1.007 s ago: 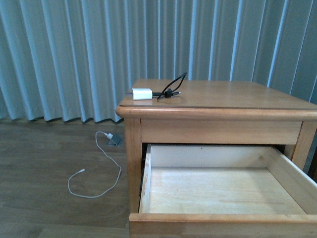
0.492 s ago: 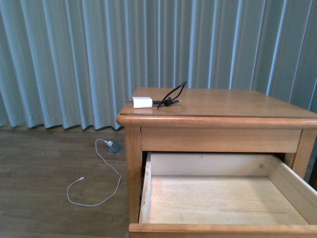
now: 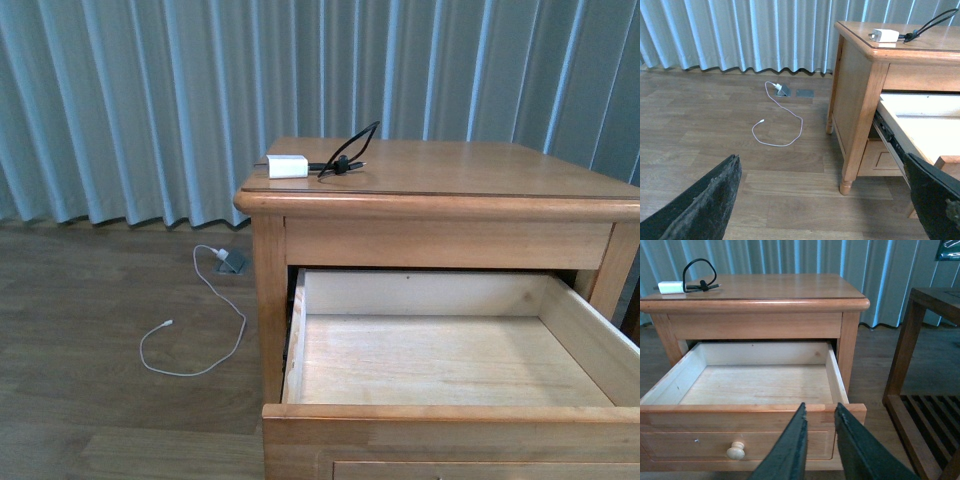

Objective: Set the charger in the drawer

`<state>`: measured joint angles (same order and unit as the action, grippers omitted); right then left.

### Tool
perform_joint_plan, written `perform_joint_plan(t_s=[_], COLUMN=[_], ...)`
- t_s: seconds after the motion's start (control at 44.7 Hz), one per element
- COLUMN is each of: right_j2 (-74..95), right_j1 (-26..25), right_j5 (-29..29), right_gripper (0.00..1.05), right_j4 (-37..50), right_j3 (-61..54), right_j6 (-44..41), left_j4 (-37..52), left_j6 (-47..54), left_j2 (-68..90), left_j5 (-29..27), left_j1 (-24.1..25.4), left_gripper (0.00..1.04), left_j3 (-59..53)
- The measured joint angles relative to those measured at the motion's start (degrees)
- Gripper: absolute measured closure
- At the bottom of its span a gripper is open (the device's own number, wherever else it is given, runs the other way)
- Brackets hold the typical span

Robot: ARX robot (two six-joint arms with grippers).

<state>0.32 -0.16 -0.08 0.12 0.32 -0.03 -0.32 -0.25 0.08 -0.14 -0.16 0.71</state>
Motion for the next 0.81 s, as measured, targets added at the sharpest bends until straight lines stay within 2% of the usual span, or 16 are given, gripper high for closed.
perform_joint_plan(t_s=[0.067, 0.09, 0.157, 0.201, 0.224, 0.269, 0.38, 0.448, 0.559, 0.649, 0.806], right_j2=[0.0, 0.0, -0.07, -0.07, -0.07, -0.07, -0.09, -0.09, -0.09, -0.09, -0.09], right_j1=[0.0, 0.0, 0.0, 0.0, 0.0, 0.0, 0.0, 0.0, 0.0, 0.0, 0.0], right_j5=[-0.02, -0.02, 0.0, -0.04, -0.17, -0.13, -0.02, -0.02, -0.02, -0.02, -0.02], right_gripper=[0.72, 0.69, 0.56, 0.46, 0.4, 0.31, 0.07, 0.09, 0.08, 0.08, 0.08], right_j4=[-0.02, -0.02, -0.02, -0.04, -0.04, -0.04, -0.07, -0.09, -0.09, -0.09, -0.09], right_j3=[0.0, 0.0, 0.0, 0.0, 0.0, 0.0, 0.0, 0.0, 0.0, 0.0, 0.0], right_j6=[0.0, 0.0, 0.0, 0.0, -0.02, 0.0, 0.02, 0.02, 0.02, 0.04, 0.02], left_j4=[0.15, 1.2, 9.57, 17.38, 20.83, 26.43, 36.41, 38.69, 38.86, 38.93, 36.87], left_j6=[-0.11, -0.96, -3.93, -5.49, -5.97, -5.99, -4.11, -0.92, 2.93, 2.91, 3.37], left_j2=[0.22, 1.22, 10.38, 20.55, 25.53, 33.97, 55.63, 67.87, 80.63, 90.73, 102.57], left_j5=[-0.72, -4.0, -25.81, -35.6, -37.18, -36.76, -26.91, -20.79, -14.21, -7.58, 0.31], left_j1=[-0.28, -1.53, -8.17, -10.1, -10.21, -10.19, -11.67, -12.63, -13.2, -13.29, -13.84], left_gripper=[0.06, 0.06, 0.06, 0.06, 0.06, 0.06, 0.06, 0.06, 0.06, 0.06, 0.06], left_j3=[0.0, 0.02, 0.96, 2.71, 4.0, 6.95, 18.16, 26.38, 37.42, 47.95, 63.14])
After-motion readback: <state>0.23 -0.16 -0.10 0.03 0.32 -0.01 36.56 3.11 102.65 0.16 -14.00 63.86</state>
